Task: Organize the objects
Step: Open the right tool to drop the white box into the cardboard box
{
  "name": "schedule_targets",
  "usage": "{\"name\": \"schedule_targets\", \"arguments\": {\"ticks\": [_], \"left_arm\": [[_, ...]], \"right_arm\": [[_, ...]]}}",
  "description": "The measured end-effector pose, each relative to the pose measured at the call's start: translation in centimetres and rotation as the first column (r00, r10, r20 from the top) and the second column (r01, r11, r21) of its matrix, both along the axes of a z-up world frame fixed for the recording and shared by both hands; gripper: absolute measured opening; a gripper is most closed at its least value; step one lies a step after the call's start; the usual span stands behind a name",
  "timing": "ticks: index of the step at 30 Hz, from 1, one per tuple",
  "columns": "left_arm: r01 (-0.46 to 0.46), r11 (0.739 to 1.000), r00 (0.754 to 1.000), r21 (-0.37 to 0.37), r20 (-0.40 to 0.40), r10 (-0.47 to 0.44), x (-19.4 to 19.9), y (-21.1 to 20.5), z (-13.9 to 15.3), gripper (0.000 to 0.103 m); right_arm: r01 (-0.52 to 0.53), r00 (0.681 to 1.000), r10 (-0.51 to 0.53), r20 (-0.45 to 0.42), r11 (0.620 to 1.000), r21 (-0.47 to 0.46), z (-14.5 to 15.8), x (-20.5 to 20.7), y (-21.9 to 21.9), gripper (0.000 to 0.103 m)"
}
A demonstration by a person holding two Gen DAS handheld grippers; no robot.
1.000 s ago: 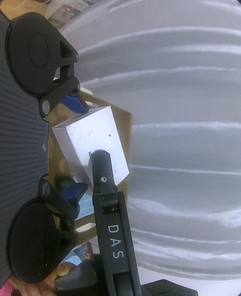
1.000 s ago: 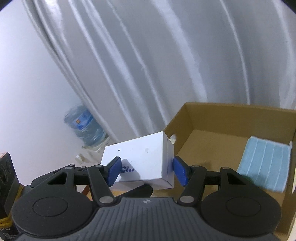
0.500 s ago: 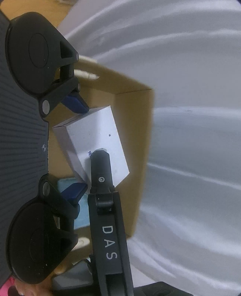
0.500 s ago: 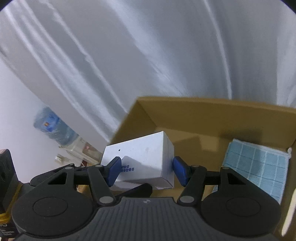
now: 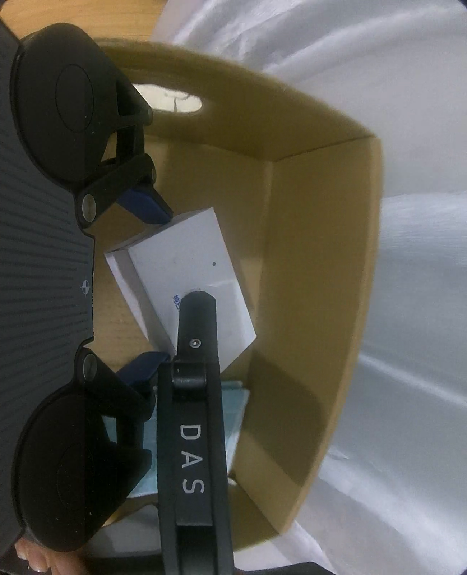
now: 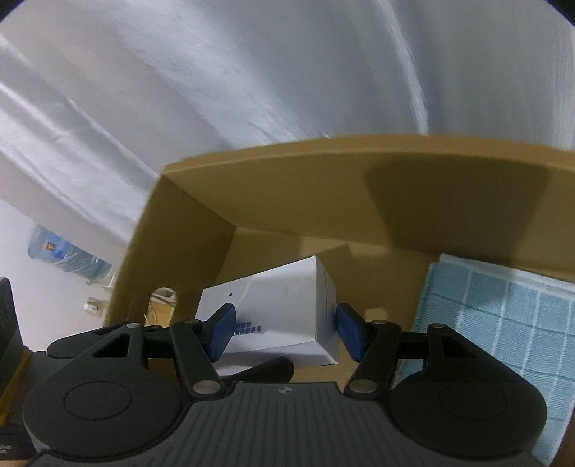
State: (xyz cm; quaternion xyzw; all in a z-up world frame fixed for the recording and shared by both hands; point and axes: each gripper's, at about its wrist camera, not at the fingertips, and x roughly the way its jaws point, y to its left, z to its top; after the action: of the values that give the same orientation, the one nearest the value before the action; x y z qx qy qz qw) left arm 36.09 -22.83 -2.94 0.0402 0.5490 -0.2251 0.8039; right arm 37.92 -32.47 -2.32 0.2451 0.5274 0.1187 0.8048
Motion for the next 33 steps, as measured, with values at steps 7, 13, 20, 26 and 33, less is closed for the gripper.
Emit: {"name": "schedule_targets", "arguments": {"ticks": [7,13,20,26,33], "left_arm": [[-0.038,0.999,0.996,-0.011,-0.077,0.037,0.7,0.4,-1.2,0.075],[-0.072,0.997,0.991,-0.040,-0.114,0.067,2.9,-0.1,-2.4,0.079],[-0.090,0.990,0.995,-0.112,-0.043,0.086,-0.2,1.8,1.9,0.085],[-0.103,0.968,0.989,-0.229,0.079,0.124,-6.3,5.9,7.2,0.093],[-0.146,0.941,0.958,-0.304,0.195,0.212,-15.1,12.2,10.3,0.097]], "right_arm": [[0.011,0.999,-0.011,-0.032,1.000,0.000,-2.0,-0.4,-0.5,0.063],[0.019,0.998,-0.019,-0.054,1.000,0.000,-2.3,-0.7,-0.6,0.063],[0.041,0.999,-0.041,-0.033,0.999,-0.008,0.0,-2.2,-1.1,0.069],[0.027,0.992,-0.032,0.119,0.999,0.039,6.5,-6.6,-1.8,0.069],[-0.086,0.946,0.052,0.320,0.992,0.093,13.6,-13.4,0.9,0.069]]}}
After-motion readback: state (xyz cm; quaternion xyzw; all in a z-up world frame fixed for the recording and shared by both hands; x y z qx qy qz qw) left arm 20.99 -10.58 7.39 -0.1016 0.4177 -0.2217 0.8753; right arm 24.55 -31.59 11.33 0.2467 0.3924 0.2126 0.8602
